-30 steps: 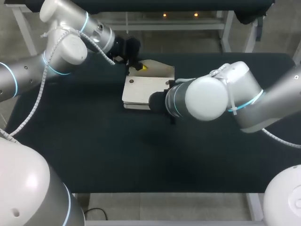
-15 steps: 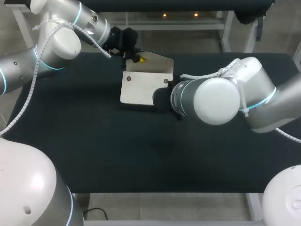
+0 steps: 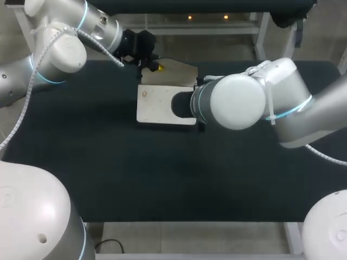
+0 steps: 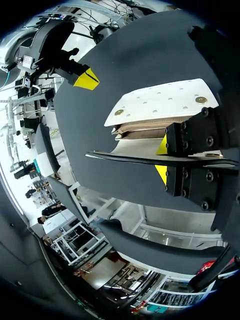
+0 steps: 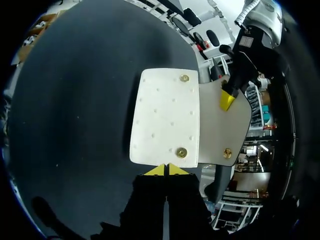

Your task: Pick up the bag, open it, inspect its contents, close it, and place it on the opposite side

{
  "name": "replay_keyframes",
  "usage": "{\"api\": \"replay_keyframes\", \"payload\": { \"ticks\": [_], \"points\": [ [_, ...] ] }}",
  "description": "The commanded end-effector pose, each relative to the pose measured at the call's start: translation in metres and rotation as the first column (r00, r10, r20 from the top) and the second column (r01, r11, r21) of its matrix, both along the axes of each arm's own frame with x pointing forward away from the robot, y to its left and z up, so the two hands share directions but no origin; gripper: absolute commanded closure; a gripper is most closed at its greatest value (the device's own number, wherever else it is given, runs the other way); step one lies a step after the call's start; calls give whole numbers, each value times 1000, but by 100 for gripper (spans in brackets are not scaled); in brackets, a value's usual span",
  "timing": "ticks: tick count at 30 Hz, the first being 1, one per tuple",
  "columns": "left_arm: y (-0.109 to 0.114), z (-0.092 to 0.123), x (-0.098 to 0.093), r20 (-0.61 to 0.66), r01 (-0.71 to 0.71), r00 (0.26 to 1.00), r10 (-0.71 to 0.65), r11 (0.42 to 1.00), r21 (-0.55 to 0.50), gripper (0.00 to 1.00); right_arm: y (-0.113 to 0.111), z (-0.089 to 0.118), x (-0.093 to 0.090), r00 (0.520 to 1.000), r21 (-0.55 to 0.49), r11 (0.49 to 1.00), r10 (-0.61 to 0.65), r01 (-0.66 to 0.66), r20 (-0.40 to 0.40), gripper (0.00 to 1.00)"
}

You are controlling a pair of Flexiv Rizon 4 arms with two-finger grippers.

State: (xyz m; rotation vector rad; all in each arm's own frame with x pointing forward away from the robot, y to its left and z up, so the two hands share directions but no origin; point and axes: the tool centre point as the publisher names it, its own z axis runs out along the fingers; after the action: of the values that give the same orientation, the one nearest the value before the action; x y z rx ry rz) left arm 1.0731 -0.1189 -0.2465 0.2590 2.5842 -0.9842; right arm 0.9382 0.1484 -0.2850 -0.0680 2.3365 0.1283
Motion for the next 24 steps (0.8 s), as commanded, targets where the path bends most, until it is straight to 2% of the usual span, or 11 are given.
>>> {"api": "replay_keyframes", "payload": {
  "ticks": [1,8,16,24],
  "points": [
    [0,1,-1,1,-2,1000,2,1000,0,100,0,0,-1,1000,0,1000,0,0,1,100],
    [-1,4,-5,1,0,1000,0,1000,-7,100,0,0,-1,1000,0,1000,0,0,1,100],
    [2,17,-15,14,5,1000,-5,999,-31,100,9,13,28,998,4,1000,2,-2,63,100],
    [5,22,-23,-48,-43,998,42,999,-19,100,15,24,58,992,-14,999,-34,36,118,100]
  ]
}}
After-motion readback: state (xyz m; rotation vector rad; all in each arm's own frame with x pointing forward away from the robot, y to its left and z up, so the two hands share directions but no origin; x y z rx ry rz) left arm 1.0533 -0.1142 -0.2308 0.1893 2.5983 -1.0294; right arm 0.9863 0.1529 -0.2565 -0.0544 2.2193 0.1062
